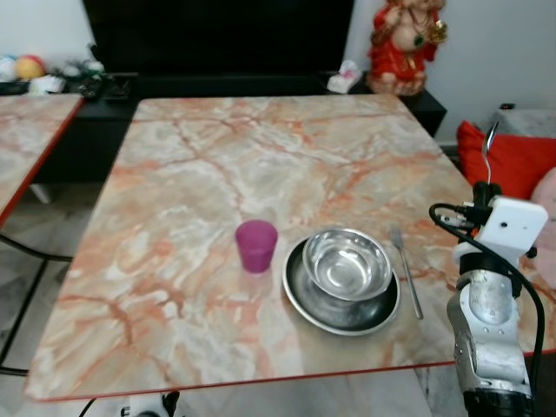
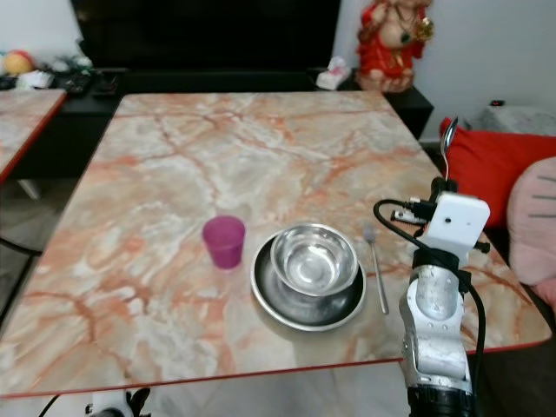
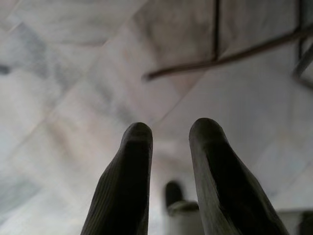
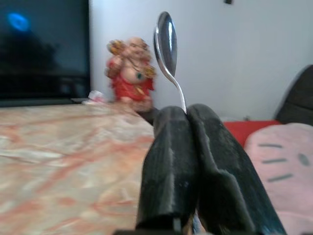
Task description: Setting the table
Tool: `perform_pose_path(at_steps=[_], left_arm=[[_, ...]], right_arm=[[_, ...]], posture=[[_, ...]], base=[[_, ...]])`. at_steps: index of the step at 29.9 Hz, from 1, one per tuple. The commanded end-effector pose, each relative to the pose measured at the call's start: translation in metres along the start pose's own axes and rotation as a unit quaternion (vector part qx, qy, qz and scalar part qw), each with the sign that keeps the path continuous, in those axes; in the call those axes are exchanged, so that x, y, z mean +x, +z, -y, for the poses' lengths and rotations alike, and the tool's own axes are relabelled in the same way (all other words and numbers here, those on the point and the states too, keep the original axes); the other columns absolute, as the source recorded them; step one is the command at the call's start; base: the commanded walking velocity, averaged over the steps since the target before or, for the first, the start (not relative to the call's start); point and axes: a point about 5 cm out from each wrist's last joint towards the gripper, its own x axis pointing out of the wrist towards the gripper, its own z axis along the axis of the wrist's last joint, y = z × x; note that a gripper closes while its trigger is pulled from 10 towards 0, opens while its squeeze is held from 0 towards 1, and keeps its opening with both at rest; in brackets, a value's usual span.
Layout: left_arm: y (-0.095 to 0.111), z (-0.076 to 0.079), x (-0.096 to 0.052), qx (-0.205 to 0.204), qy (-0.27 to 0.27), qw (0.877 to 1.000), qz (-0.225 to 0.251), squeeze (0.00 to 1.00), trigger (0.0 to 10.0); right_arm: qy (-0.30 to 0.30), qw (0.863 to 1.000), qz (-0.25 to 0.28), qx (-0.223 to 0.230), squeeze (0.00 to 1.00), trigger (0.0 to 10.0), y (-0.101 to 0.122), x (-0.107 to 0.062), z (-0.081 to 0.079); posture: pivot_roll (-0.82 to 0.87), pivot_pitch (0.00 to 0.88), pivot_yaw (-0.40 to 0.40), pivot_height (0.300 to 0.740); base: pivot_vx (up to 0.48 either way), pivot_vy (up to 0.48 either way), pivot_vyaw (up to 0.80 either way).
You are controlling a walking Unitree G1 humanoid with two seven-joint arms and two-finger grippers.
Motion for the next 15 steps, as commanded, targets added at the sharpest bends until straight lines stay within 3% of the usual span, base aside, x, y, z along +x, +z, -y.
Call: perform_pose_path(at_steps=[1,11,15], left_arm=[[-0.015,-0.012,-0.005,0.001,0.018,1.000,-0.025,0.00,10.0],[-0.018,-0.014,-0.006,-0.002,0.020,0.999,-0.028,0.00,10.0],[-0.020,-0.014,-0.007,-0.003,0.019,0.999,-0.031,0.00,10.0]], right_arm=[[0.018,1.000,0.011,0.013,0.00,10.0,0.007,0.001,-0.013],[0.006,1.000,-0.003,-0.018,0.00,10.0,0.001,0.002,0.003],[-0.017,0.997,-0.026,-0.067,0.00,10.0,-0.005,0.002,0.029]], posture=[[0.02,0.000,-0.021,0.740],[0.02,0.000,-0.026,0.740],[0.01,0.000,-0.026,0.740]], base=[[0.000,0.000,0.00],[0.000,0.000,0.00],[0.000,0.000,0.00]])
